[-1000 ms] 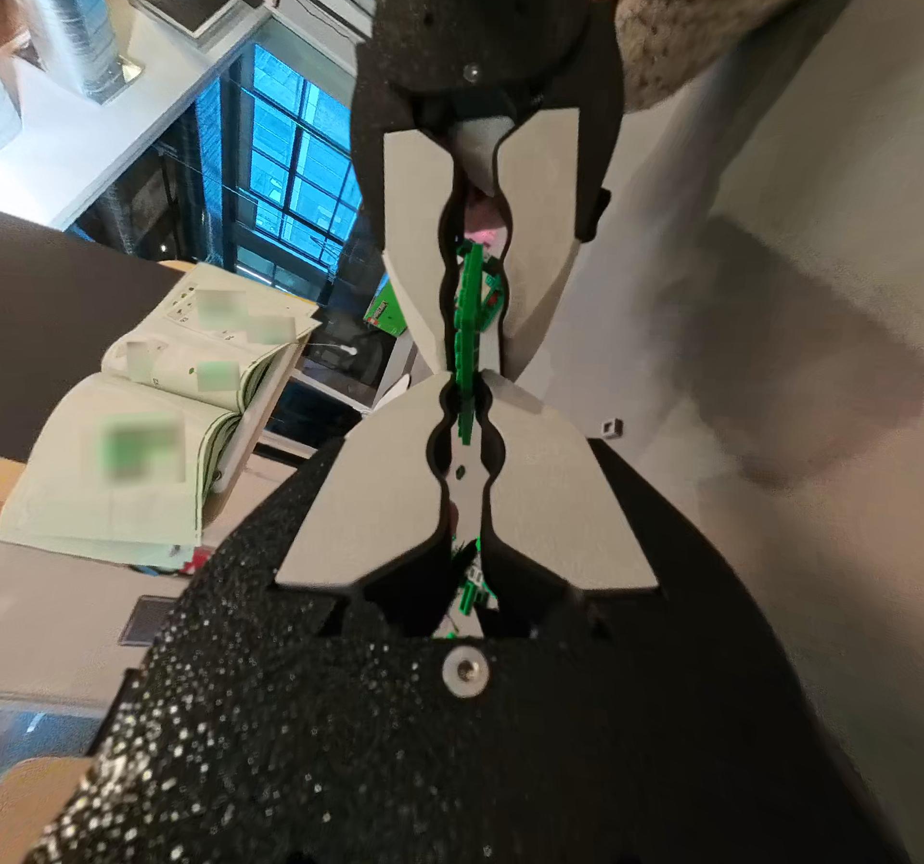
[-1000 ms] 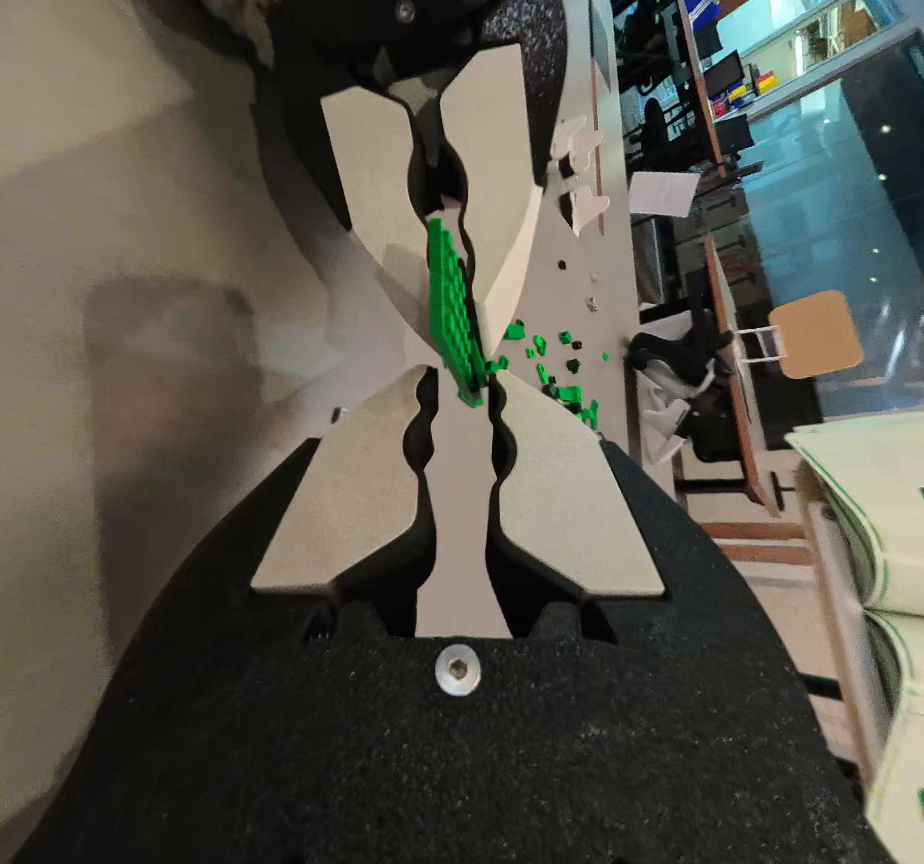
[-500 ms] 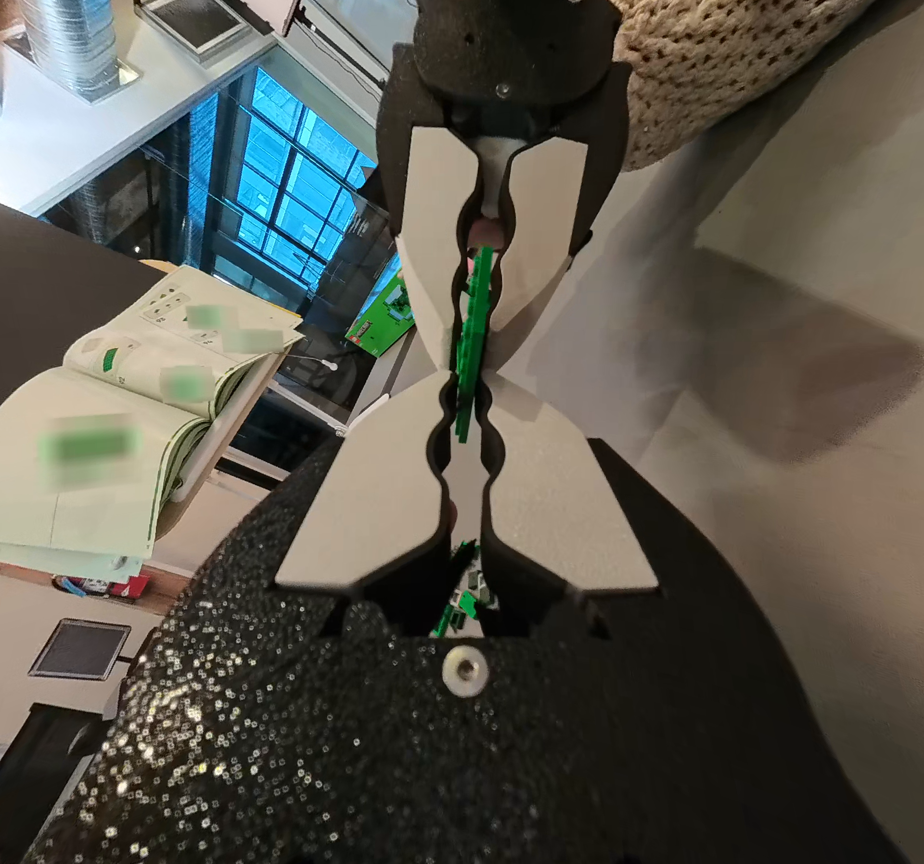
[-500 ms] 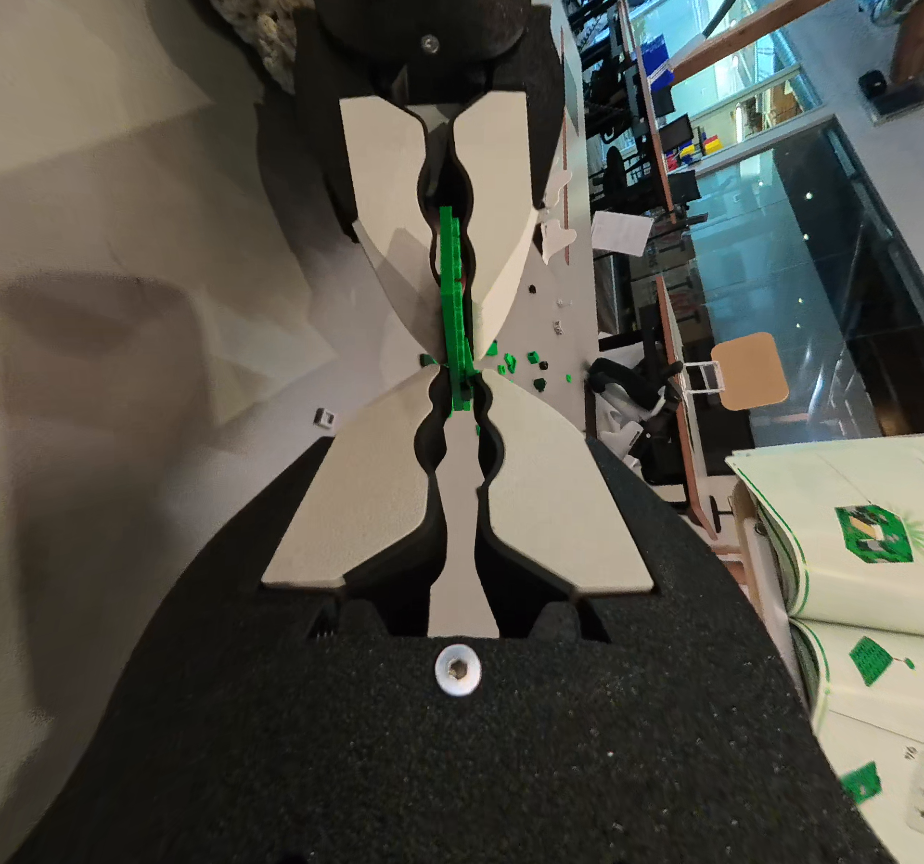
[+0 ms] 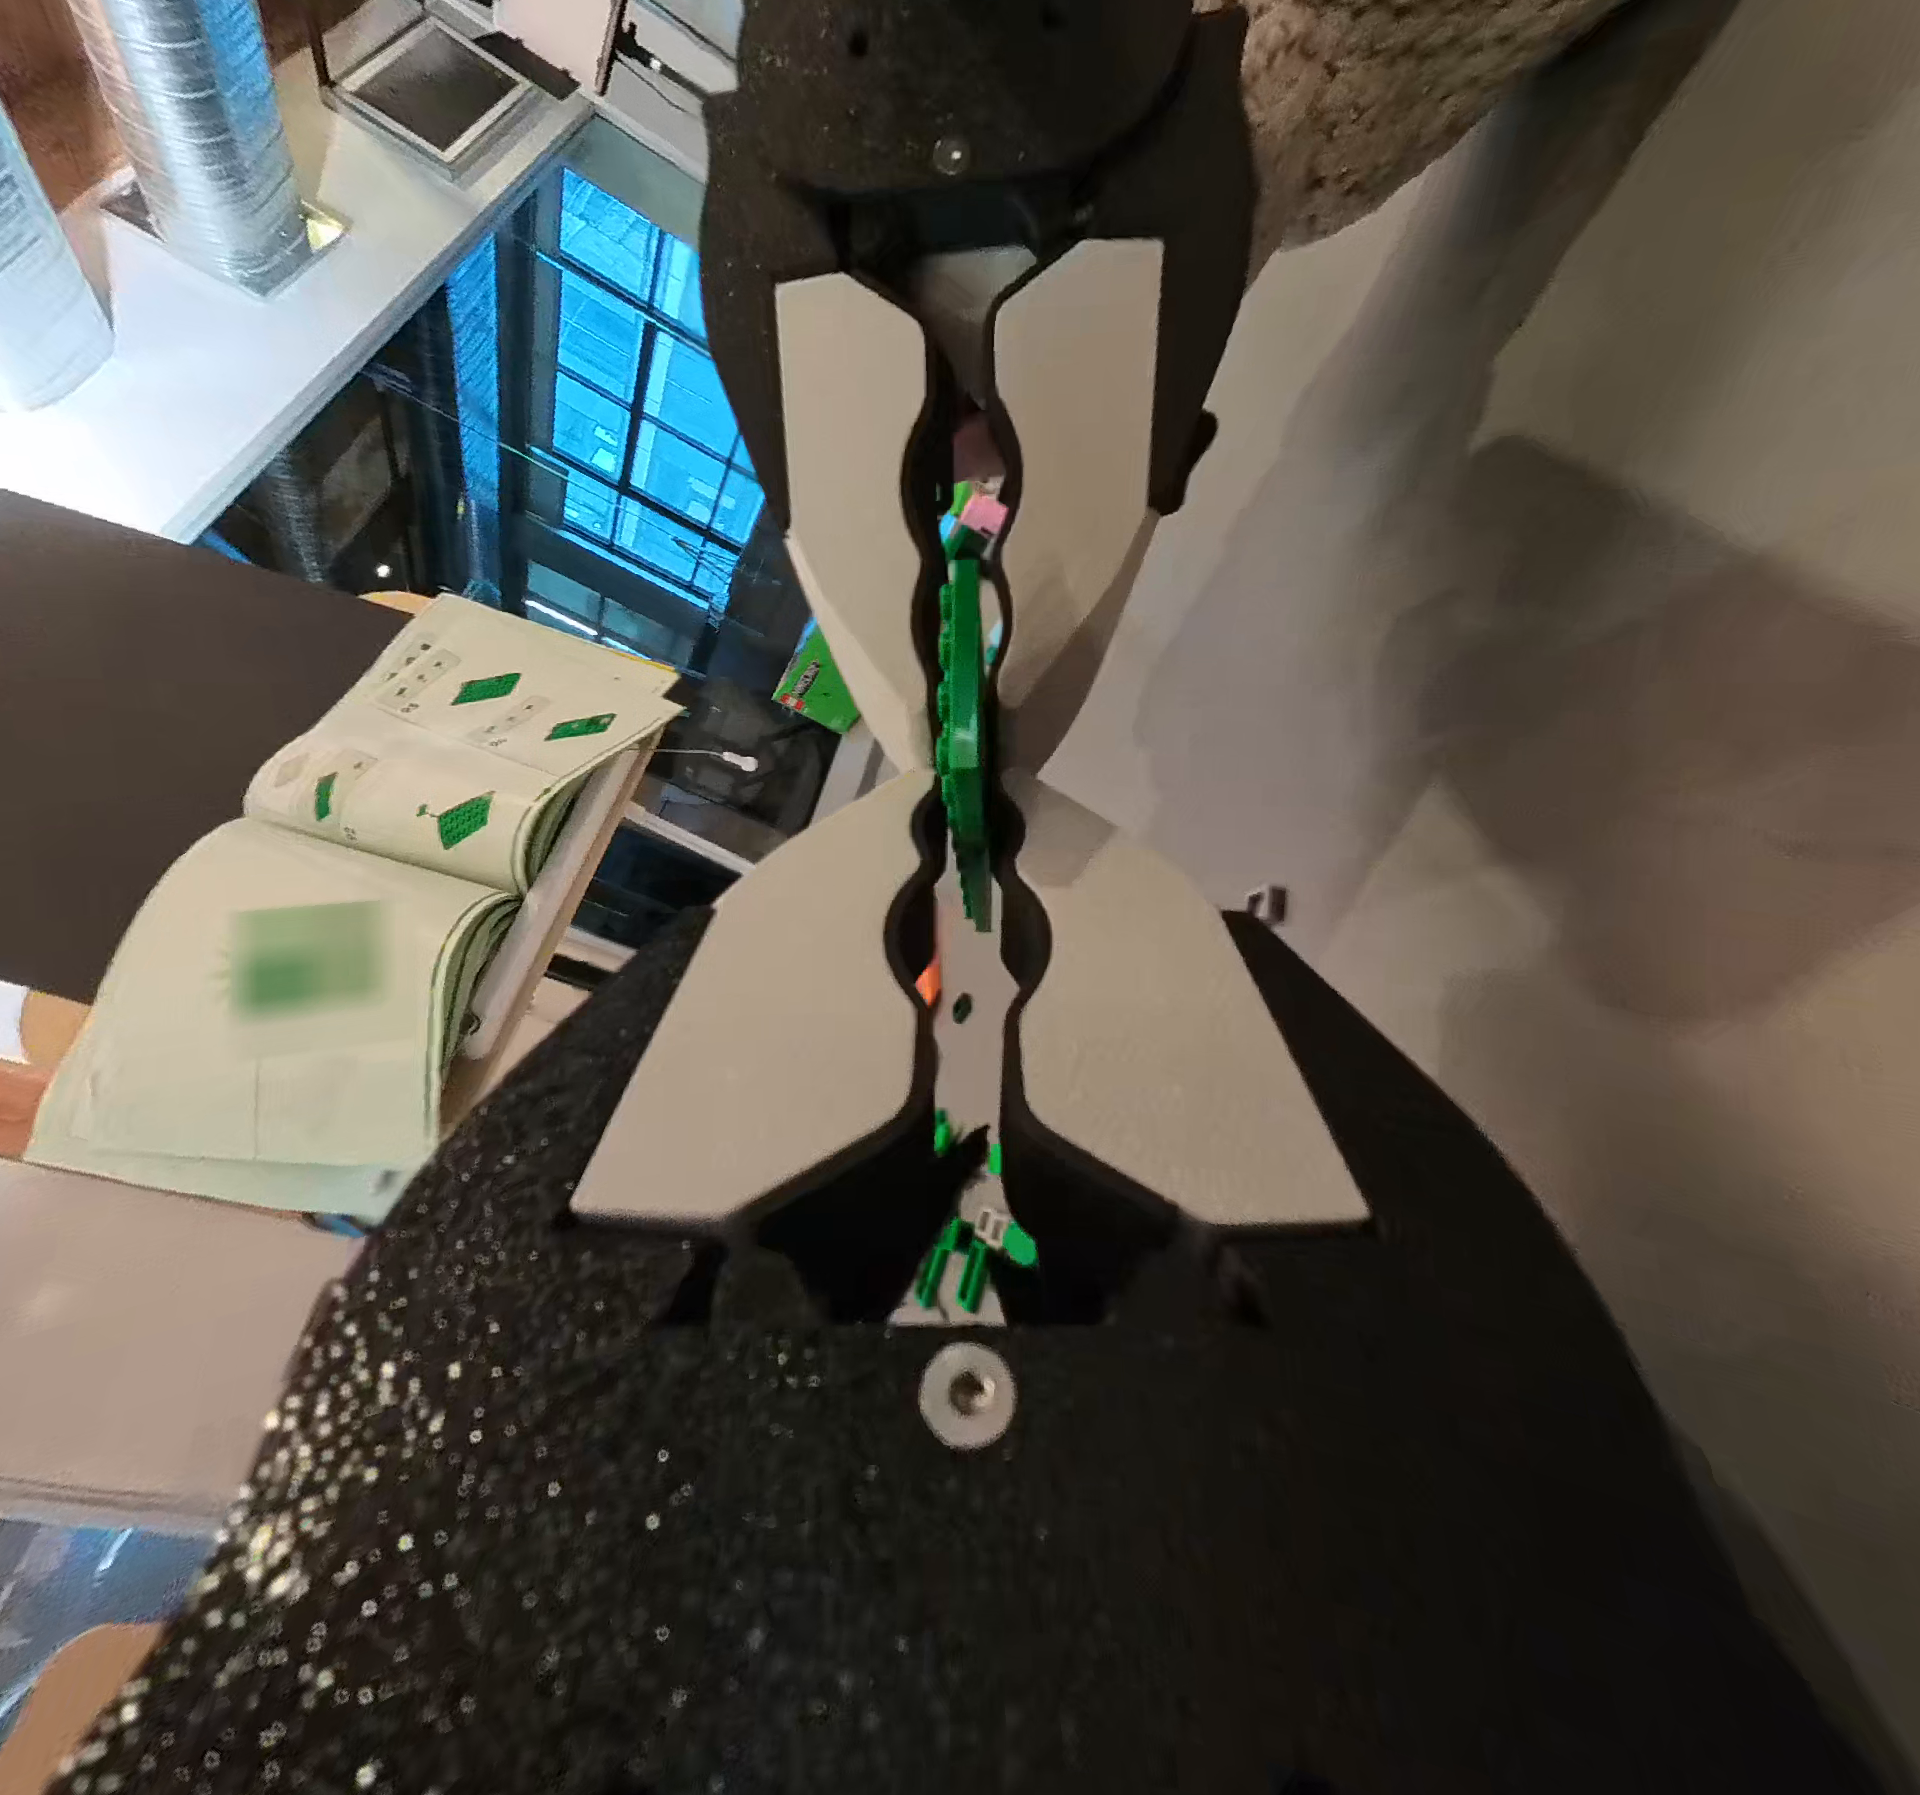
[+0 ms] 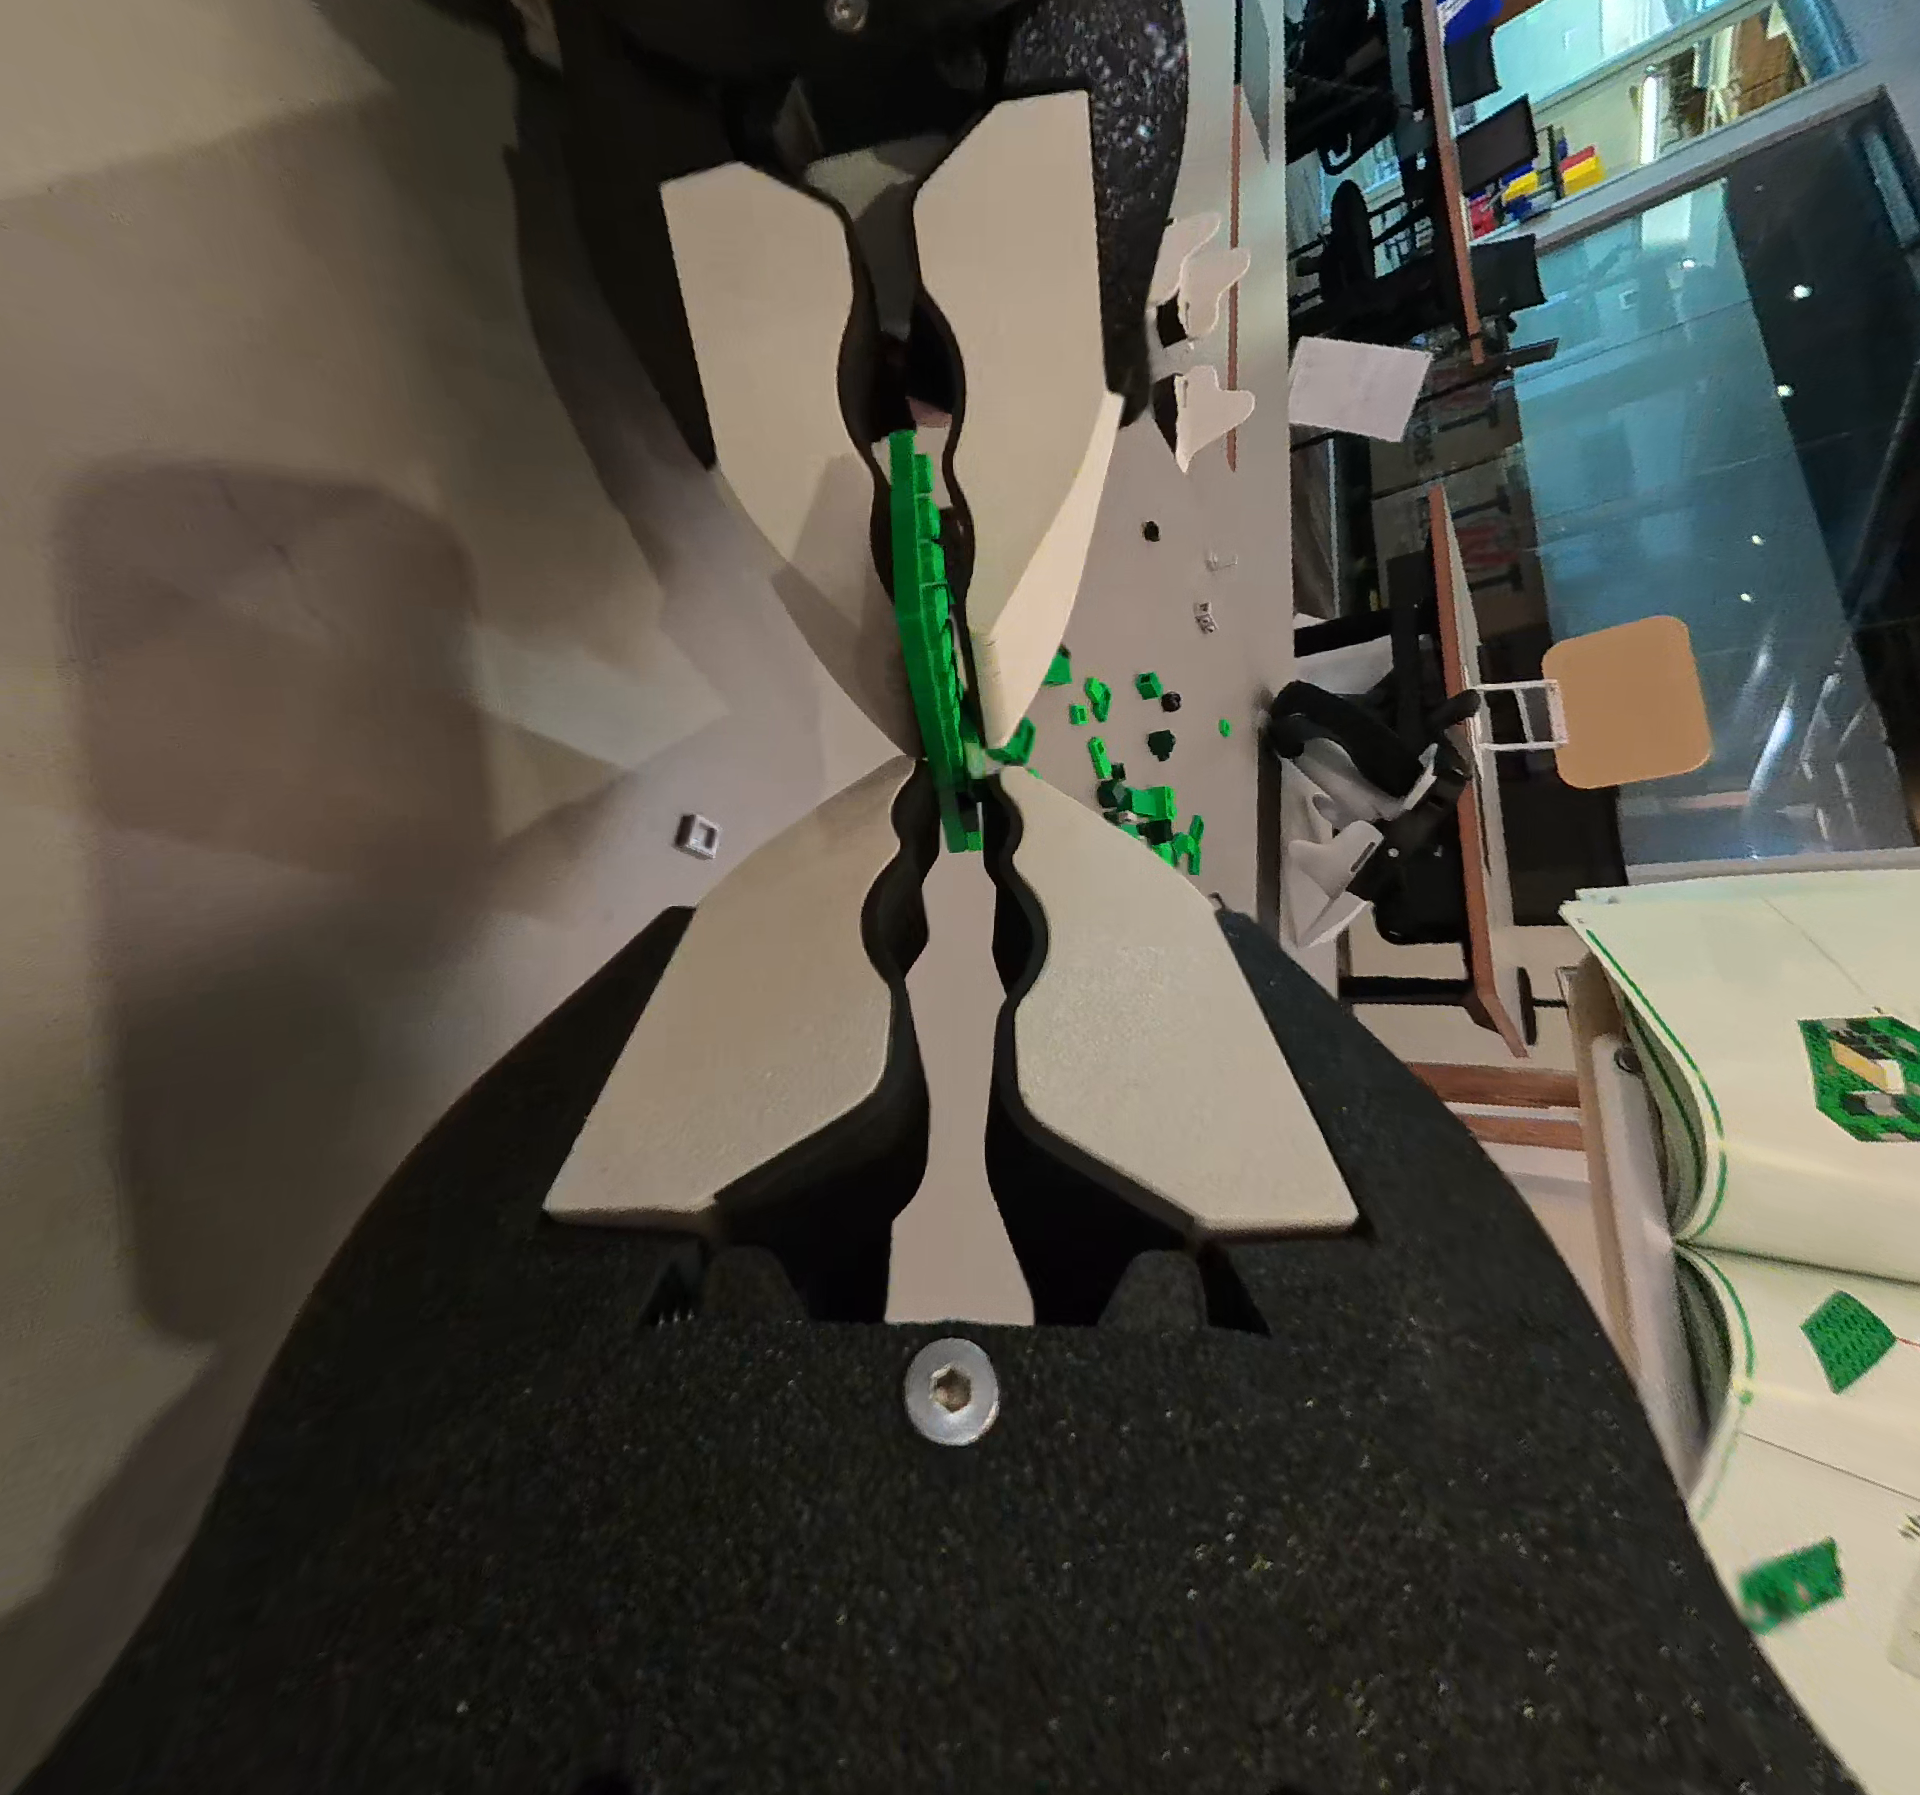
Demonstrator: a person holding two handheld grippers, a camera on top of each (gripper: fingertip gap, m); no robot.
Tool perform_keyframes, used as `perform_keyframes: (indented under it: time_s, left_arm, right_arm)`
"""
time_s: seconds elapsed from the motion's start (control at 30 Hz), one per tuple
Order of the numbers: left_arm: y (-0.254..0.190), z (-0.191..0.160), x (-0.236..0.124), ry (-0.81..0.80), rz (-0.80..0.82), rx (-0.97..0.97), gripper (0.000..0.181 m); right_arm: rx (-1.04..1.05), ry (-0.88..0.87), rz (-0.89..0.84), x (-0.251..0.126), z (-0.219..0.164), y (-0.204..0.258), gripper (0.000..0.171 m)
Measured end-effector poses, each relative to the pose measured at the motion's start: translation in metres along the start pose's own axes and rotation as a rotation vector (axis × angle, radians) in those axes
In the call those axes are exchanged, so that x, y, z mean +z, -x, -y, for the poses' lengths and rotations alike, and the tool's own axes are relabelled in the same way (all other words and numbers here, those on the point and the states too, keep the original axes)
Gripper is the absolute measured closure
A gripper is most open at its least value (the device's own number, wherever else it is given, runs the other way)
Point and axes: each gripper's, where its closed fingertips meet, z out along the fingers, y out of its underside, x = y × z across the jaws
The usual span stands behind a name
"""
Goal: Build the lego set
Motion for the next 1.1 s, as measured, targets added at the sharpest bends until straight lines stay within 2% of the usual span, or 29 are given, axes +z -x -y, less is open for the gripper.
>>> perform_keyframes:
  time_s: [0.17, 0.3, 0.5, 0.83, 0.9, 1.1]
  left_arm:
    - [0.007, 0.003, -0.002, -0.026, -0.001, -0.083, 0.175]
    - [0.007, 0.005, -0.003, -0.039, -0.017, -0.109, 0.175]
    - [0.006, 0.005, -0.003, -0.047, -0.038, -0.133, 0.175]
    - [0.01, 0.003, -0.002, -0.037, 0.004, -0.162, 0.174]
    - [0.014, -0.001, 0.001, -0.018, 0.016, -0.23, 0.163]
    - [0.017, -0.003, 0.002, -0.038, -0.123, -0.632, 0.103]
  right_arm:
    - [0.123, -0.096, -0.013, -0.002, 0.005, -0.007, 0.162]
    - [0.143, -0.156, -0.007, -0.006, 0.009, -0.007, 0.153]
    - [0.083, -0.171, -0.014, -0.009, 0.011, -0.004, 0.163]
    - [-0.046, -0.092, -0.108, -0.01, 0.008, -0.01, 0.164]
    - [-0.051, -0.08, -0.128, -0.01, 0.004, -0.013, 0.164]
    - [-0.117, -0.094, -0.208, -0.012, 0.002, -0.02, 0.164]
